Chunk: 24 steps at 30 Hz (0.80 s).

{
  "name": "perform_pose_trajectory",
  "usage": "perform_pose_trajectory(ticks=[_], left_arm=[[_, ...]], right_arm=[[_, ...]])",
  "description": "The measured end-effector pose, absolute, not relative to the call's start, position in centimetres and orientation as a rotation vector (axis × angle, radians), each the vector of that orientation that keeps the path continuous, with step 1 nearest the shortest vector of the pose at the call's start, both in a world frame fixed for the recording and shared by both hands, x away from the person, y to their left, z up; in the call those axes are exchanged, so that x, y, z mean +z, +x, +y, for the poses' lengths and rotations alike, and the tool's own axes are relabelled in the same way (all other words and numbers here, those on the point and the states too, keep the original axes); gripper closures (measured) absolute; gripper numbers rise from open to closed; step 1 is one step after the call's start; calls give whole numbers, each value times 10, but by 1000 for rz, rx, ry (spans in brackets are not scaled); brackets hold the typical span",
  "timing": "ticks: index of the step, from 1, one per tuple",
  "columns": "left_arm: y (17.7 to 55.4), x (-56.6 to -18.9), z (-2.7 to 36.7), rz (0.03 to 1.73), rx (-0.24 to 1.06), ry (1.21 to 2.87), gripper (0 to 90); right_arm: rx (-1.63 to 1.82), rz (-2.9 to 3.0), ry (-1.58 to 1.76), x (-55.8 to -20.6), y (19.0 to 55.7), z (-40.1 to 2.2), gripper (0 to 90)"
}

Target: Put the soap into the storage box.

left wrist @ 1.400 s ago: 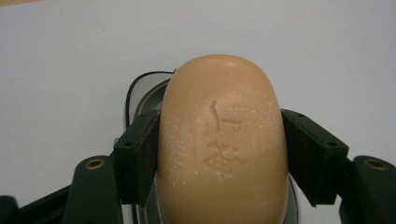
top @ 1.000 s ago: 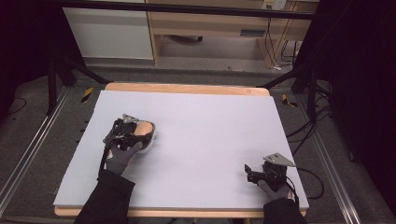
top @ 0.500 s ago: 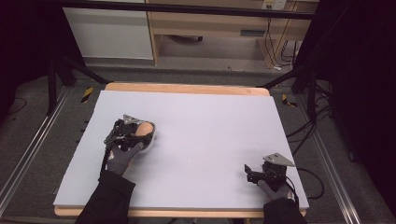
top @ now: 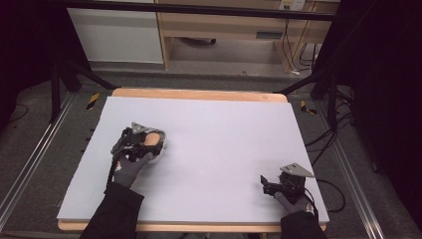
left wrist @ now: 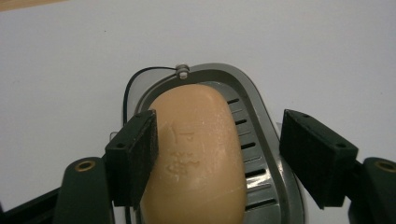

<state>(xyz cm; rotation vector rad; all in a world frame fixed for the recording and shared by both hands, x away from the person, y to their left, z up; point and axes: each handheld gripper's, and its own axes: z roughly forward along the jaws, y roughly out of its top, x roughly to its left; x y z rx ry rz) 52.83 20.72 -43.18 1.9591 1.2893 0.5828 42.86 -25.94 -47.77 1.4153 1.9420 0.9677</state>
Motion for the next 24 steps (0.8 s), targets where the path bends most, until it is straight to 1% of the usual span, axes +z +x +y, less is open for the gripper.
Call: perform_pose_trajectory(ticks=[6,13,17,21,24], left_arm=[[521,-422,207,1248,577,1930,274],[506,-409,205,1169,530,1907,252],[497,-406,204,1143,538,1915,239],[491,-406,207,1130,544,1921,220],[483,-407,218,1126,542,1920,209]], right_arm=[[966,1937,1417,-478,429,-259,55],[967,1928,1427,-478,429,-260,54],[962,1919,1436,-477,430,-261,53],[959,1910,1443,-477,430,-261,53],[953,1906,1456,-478,430,-261,53]])
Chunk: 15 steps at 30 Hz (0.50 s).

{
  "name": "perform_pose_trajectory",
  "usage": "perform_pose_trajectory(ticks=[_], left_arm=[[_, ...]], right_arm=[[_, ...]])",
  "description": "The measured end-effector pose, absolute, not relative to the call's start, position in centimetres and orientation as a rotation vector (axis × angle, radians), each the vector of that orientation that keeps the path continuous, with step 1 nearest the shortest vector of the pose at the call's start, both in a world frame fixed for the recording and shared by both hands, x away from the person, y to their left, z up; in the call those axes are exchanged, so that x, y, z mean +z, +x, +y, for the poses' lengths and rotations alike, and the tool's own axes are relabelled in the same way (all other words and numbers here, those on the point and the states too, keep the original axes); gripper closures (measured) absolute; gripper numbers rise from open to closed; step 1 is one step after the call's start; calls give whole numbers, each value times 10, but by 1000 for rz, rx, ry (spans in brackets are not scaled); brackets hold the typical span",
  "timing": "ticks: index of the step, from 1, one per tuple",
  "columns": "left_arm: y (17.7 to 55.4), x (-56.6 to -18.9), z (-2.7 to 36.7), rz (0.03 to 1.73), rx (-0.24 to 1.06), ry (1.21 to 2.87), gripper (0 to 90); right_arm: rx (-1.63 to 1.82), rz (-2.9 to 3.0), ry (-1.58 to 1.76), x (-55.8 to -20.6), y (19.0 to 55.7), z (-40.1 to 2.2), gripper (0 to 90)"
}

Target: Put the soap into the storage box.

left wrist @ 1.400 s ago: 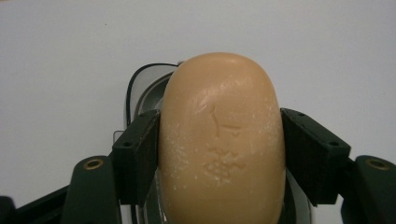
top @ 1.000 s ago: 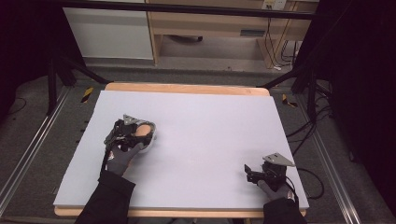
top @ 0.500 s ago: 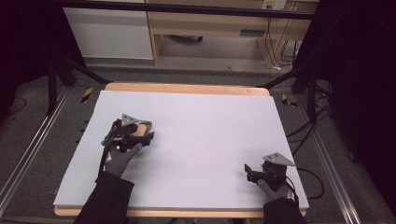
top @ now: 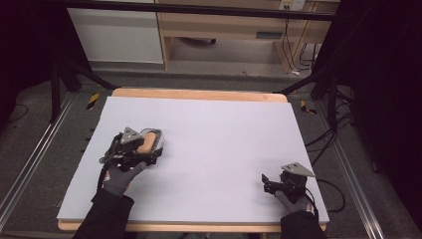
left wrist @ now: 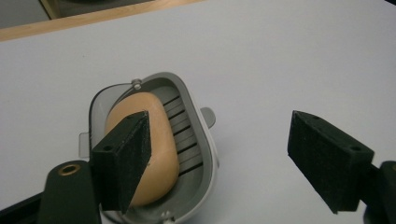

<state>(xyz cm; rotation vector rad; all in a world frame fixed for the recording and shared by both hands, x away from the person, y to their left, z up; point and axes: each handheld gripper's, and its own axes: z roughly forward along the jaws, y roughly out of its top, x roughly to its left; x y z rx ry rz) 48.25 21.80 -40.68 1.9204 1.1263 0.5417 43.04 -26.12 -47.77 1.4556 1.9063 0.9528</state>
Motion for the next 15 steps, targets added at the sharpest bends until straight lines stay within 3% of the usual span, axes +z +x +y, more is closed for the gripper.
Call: perform_pose_trajectory(ticks=[15], left_arm=[[460,-424,258,1172,571,1898,171]], right_arm=[[948,1884,1473,-477,429,-265,49]])
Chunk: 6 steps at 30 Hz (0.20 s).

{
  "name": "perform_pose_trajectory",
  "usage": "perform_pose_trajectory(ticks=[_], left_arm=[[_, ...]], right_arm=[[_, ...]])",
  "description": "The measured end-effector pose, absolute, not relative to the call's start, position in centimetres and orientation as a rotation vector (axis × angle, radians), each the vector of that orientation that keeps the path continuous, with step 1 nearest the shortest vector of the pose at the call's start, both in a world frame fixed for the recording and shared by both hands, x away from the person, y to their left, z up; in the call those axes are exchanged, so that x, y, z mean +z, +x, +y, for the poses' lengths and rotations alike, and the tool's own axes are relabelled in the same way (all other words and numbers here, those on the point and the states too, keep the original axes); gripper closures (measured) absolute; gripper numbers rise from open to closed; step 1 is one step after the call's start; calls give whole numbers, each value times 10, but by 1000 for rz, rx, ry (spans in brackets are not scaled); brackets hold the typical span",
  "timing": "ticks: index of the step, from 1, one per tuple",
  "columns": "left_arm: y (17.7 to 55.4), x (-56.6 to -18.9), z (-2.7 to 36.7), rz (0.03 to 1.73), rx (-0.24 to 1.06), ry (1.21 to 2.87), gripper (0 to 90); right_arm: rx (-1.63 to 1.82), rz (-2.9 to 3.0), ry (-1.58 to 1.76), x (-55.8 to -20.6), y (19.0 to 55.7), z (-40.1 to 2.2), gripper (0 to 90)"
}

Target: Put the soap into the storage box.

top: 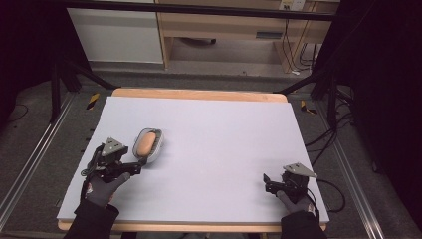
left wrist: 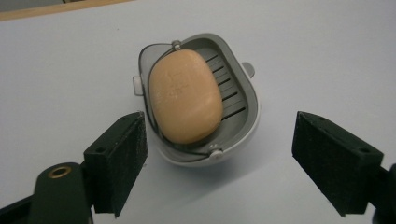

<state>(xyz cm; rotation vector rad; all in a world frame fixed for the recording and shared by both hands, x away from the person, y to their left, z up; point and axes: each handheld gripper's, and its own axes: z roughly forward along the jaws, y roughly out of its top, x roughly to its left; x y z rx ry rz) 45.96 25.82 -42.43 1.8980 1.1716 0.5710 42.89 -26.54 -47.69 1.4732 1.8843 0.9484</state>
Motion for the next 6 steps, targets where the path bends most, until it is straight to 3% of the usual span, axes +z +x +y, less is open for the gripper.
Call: perform_pose_trajectory(ticks=[6], left_arm=[[458,-441,270,1231,561,1904,162]], right_arm=[[952,1871,1489,-477,428,-269,49]])
